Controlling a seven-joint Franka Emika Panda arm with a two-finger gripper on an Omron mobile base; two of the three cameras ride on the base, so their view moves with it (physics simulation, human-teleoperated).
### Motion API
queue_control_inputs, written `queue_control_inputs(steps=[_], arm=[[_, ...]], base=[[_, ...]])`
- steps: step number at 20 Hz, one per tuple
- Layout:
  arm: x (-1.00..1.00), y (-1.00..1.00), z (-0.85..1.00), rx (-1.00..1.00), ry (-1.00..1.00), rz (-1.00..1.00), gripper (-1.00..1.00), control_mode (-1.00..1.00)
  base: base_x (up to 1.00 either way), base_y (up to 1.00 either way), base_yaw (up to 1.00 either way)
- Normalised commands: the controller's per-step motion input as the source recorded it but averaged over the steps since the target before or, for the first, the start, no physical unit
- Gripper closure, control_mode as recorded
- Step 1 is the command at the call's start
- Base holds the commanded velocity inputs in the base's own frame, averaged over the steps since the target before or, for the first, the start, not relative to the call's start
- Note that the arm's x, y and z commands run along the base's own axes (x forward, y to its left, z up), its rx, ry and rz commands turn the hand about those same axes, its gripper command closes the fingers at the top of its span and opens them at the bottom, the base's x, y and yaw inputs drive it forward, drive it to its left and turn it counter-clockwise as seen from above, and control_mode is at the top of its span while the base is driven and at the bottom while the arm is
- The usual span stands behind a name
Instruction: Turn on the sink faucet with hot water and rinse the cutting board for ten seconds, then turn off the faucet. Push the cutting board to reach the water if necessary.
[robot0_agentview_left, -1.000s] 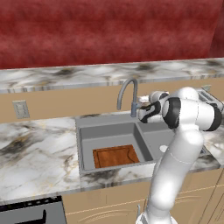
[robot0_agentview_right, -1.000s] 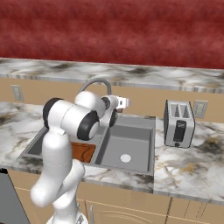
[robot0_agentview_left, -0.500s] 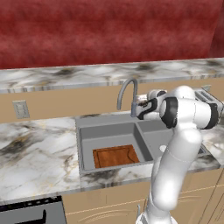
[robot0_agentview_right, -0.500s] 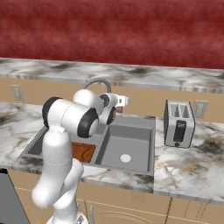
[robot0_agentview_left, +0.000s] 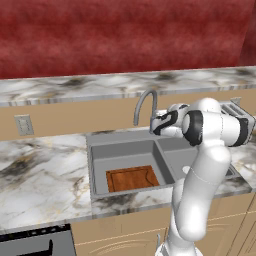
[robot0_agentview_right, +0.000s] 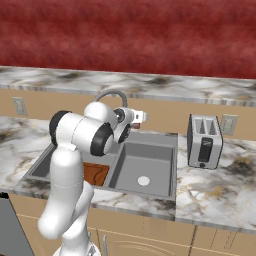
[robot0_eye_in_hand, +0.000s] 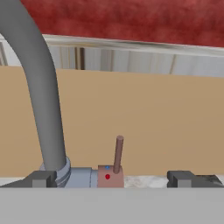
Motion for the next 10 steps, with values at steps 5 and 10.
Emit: queue_control_inputs(steps=[5, 10], arm=[[0.01, 0.0, -0.11, 0.0, 0.0, 0.0, -1.0, -1.0], [0.07, -0.03, -0.05, 0.0, 0.0, 0.0, -1.0, -1.0]], base=[[0.0, 0.0, 0.0], [0.0, 0.0, 0.0]])
